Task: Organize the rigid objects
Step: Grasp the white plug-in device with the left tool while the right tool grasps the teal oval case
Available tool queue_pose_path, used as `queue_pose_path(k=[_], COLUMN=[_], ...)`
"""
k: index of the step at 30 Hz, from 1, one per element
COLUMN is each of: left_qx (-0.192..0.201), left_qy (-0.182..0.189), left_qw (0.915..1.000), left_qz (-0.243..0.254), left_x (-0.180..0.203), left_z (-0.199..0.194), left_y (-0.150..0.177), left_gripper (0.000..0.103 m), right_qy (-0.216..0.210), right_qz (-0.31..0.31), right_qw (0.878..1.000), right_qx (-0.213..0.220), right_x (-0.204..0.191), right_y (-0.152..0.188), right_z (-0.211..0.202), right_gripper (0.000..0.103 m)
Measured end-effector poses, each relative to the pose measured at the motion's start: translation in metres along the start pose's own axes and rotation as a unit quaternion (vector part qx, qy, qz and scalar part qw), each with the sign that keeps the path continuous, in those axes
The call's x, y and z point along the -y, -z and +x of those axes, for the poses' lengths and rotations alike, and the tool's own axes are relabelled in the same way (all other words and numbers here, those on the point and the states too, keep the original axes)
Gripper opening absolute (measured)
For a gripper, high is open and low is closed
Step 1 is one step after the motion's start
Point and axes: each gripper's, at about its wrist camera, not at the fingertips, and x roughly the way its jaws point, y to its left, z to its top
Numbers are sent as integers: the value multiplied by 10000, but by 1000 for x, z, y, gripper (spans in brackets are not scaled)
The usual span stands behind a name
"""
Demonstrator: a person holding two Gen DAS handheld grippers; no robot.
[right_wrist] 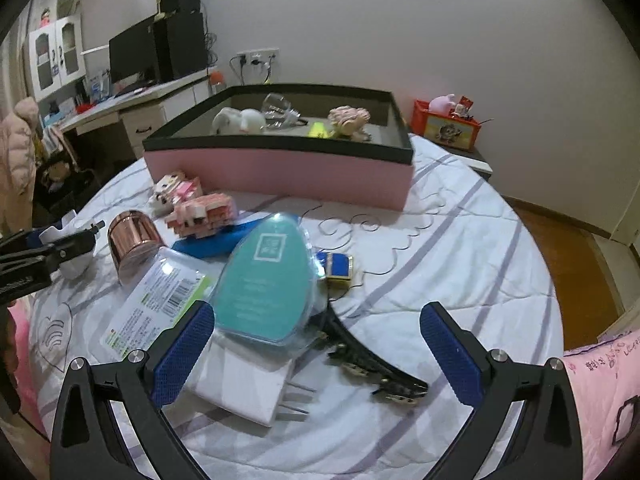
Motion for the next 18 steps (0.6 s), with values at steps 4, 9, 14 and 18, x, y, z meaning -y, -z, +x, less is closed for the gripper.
queue_pose_path(k=[4,9,14,18], left_qx=[-159,-270,-279,-259], left_qy=[24,36,-9,-36], left_qw=[9999,9996,9996,9997], left_qz=[-6,-12,24,2], left_x=[2,4,7,4], left_z=[7,15,19,19], left_y=[3,11,11,9], left_gripper=[69,70,73,77], right_qy=[135,479,234,-143], right_qz=[-187,-316,-101,12], right_qw=[9997,9983,9994,9996], right_qx=[-79,-94,-220,-232], right_x=[-7,-11,-2,2], right_y=[-4,-13,-20,-19], right_z=[6,16,27,30], right_gripper=[103,103,94,68])
